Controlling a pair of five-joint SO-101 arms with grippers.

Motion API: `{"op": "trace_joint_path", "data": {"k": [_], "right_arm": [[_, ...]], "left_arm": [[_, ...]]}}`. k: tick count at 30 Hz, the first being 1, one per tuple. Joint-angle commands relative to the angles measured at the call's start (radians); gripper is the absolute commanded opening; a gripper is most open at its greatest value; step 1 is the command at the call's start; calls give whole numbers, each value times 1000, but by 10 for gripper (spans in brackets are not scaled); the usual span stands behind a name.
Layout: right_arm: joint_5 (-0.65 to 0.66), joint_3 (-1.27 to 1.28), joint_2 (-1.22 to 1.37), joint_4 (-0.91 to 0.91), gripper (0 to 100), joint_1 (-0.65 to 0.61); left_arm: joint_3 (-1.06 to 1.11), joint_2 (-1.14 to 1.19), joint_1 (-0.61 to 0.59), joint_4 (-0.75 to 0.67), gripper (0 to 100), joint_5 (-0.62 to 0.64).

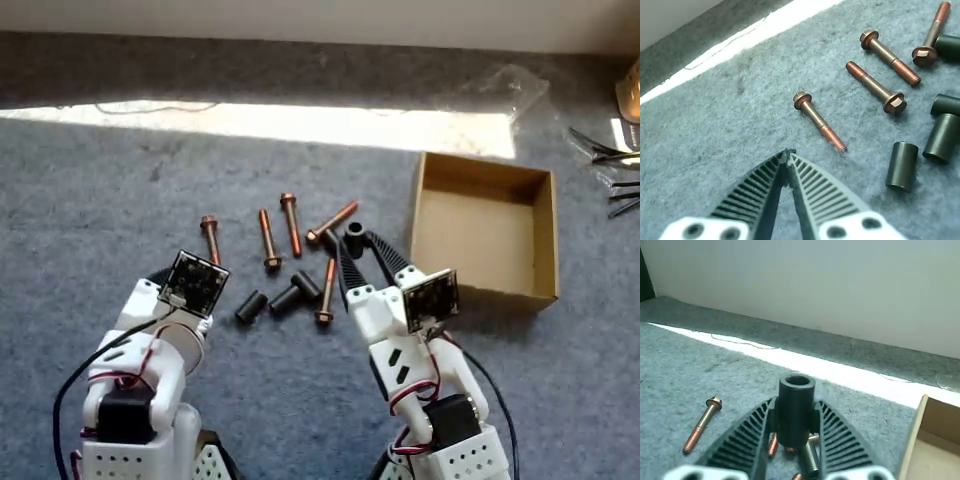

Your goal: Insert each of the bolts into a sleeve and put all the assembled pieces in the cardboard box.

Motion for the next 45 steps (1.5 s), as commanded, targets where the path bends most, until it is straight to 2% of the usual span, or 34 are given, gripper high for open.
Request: {"op": "trace_joint_path", "data": {"k": [1, 5, 12, 17, 34, 45], "right_arm": [[-3, 145, -8, 13, 5, -8], [-3, 145, -10, 15, 5, -8], [-3, 145, -10, 15, 5, -8], [-3, 145, -10, 16, 5, -8], [-3, 145, -10, 50, 5, -8], [-3, 145, -10, 50, 5, -8]], "left_arm": [[-110, -4, 5, 48, 8, -6], [-219, 108, 5, 80, 8, -6], [-479, 496, 7, 80, 7, -5], [-634, 742, 12, 80, 8, 166], [-1156, 1583, 13, 81, 8, 493], [-1504, 1985, 13, 252, 8, 779]]}}
